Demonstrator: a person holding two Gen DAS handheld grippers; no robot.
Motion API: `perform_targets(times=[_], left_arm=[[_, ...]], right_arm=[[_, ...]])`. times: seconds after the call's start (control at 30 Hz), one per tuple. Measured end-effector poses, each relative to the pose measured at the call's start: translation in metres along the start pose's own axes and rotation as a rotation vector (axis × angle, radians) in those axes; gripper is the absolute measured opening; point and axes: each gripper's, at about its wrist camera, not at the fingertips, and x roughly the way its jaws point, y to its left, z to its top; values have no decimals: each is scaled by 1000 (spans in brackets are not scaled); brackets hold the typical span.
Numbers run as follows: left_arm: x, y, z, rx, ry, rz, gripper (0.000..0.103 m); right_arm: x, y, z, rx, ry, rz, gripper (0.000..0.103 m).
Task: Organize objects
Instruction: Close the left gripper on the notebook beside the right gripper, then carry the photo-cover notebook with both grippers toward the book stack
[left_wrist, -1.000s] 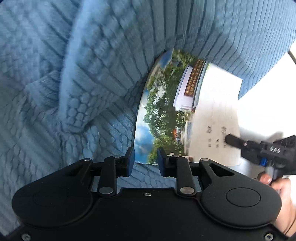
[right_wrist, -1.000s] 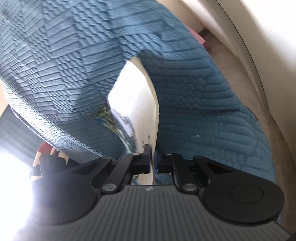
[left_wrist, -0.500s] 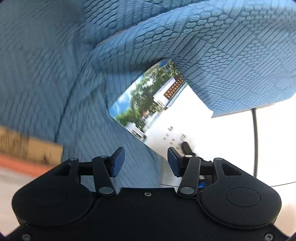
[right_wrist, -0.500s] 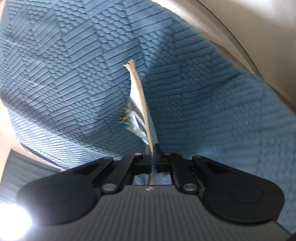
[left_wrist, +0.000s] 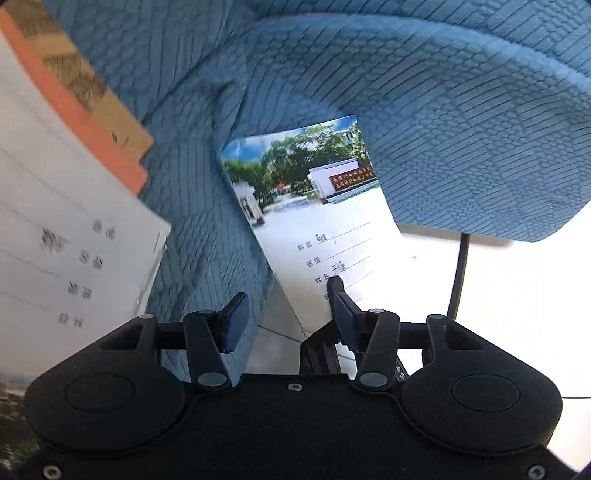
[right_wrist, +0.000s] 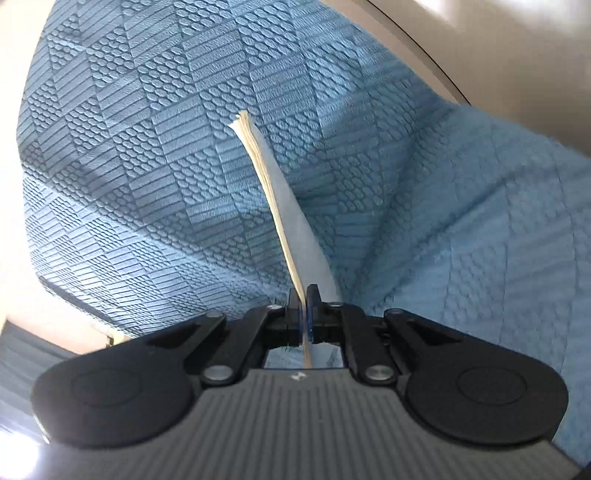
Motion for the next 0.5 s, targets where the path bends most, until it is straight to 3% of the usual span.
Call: perform_targets(times=[0.23,0.33,0.4,0.5], left_arm=[[23,12,-7,-54,29,-46,39],[36,16,-10,-84,56,-71,33],[42,18,-11,-103,61,-84,25],[45,21,-11,-108,52,-72,22]], right_arm=[[-13,-6,-17,96,-45,4,6],[-8,-16,-18,178,-17,51,8],[-7,-18,-23,202,5,34,8],[-1,-20,-23,194,17,4,8]])
